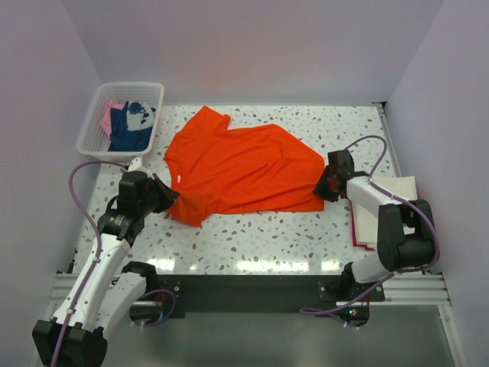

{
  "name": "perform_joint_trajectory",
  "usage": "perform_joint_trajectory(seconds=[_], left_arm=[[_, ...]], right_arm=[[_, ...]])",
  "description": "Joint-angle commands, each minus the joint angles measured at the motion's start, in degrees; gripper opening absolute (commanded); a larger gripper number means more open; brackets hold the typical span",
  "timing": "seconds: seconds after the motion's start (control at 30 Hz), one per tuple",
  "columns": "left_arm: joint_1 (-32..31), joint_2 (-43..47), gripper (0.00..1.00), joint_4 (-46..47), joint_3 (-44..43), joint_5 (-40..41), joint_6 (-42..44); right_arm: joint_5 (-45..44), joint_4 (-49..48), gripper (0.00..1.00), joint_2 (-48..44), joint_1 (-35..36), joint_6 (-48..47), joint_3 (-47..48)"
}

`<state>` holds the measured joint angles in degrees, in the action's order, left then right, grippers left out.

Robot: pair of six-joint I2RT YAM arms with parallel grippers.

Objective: Fold and stack the t-shirts
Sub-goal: Flatten the tshirt out

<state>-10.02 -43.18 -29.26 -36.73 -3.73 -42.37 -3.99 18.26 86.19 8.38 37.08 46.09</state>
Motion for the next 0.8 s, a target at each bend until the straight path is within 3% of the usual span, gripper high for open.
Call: perform_joint_trajectory(seconds=[0.0,0.17,0.23,0.27,0.37,0.77], left_arm=[[0.4,0.0,0.0,3.2,0.8,-1.0,0.6],[0.4,0.0,0.0,3.4,1.2,-1.3,0.4],[0.4,0.2,0.0,3.4,1.3,-1.4,0.3],[0.4,0.3,0.0,3.3,1.4,-1.4,0.3],[0.4,0.8,0.0,3.0,1.7,-1.4,-0.3],[0.4,6.4,0.0,-2.3,4.0,1.7,-7.0]], right_arm=[[-2.3,-1.8,0.33,1.6,0.5,-0.9,2.3],[-2.0,-1.7,0.25,3.0,0.7,-1.2,2.5],[-1.9,-1.4,0.2,2.5,0.8,-1.3,2.2],[-2.0,-1.0,0.12,2.0,0.8,-1.3,2.1],[-2.6,0.1,0.04,-2.0,0.8,-1.2,0.6],[-1.6,10.6,0.03,-23.2,0.7,0.6,-7.5]])
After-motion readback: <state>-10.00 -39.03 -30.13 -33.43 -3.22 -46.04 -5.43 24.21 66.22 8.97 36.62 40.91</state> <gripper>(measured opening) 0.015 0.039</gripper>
